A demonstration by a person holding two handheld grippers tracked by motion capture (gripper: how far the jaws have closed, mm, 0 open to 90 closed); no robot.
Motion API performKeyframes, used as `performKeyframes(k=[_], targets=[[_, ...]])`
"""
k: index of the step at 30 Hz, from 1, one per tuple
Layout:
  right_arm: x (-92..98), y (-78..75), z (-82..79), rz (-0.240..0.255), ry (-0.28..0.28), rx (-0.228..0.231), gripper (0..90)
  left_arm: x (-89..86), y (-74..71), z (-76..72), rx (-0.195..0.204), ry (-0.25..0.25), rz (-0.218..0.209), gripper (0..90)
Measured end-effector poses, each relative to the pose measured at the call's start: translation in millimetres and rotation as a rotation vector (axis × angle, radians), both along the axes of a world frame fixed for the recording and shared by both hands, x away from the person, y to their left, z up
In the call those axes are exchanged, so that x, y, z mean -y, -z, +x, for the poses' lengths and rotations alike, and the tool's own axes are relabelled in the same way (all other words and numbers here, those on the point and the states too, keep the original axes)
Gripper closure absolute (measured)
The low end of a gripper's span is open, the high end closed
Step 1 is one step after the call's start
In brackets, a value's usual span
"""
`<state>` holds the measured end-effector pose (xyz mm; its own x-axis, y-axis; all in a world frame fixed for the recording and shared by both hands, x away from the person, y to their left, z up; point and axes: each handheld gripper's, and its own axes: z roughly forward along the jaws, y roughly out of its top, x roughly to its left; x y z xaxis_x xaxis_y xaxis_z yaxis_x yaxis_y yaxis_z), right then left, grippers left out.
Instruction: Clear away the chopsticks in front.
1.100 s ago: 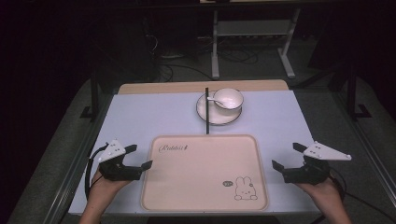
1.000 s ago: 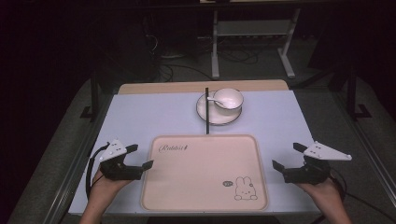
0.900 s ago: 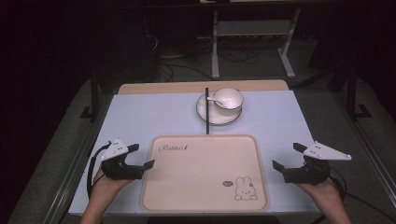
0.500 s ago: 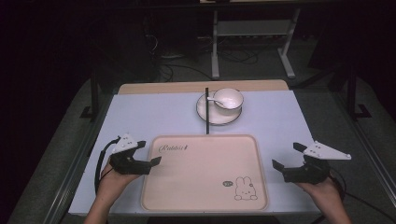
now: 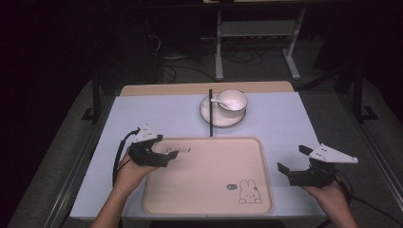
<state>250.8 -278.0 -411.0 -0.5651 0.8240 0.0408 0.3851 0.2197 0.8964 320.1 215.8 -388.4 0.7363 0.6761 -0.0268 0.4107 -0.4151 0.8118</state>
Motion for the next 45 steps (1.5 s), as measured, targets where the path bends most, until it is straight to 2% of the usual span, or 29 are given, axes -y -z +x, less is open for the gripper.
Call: performKeyframes(k=[7, 16, 22, 28, 37, 42, 45], targets=[[-0.3, -0.3, -0.3, -0.001, -0.001, -0.001, 0.0, 21.8, -2.8, 16.9, -0.013, 0.031, 0.022, 13.6], [0.8, 0.5, -1.0, -0.004, -0.002, -0.005, 0.0, 40.2, -5.2, 38.8, -0.043, 0.040, 0.016, 13.8], [1.9, 0.6, -0.8, -0.001, 0.001, -0.007, 0.0, 49.7, -6.7, 51.8, -0.050, 0.033, 0.011, 13.8], [1.1, 0.9, -1.1, -0.003, -0.001, -0.008, 0.0, 59.6, -8.5, 66.8, -0.044, 0.027, 0.035, 13.7], [2.6, 0.7, -1.2, 0.002, 0.006, -0.006, 0.0, 87.1, -15.6, 92.8, -0.056, 0.031, 0.047, 14.1], [2.4, 0.3, -1.6, 0.001, 0.003, -0.002, 0.0, 100.1, -15.0, 105.0, -0.060, 0.025, 0.057, 15.8], [3.1, 0.6, -1.4, 0.003, 0.000, -0.002, 0.0, 111.4, -11.2, 118.4, -0.070, 0.020, 0.066, 20.7]])
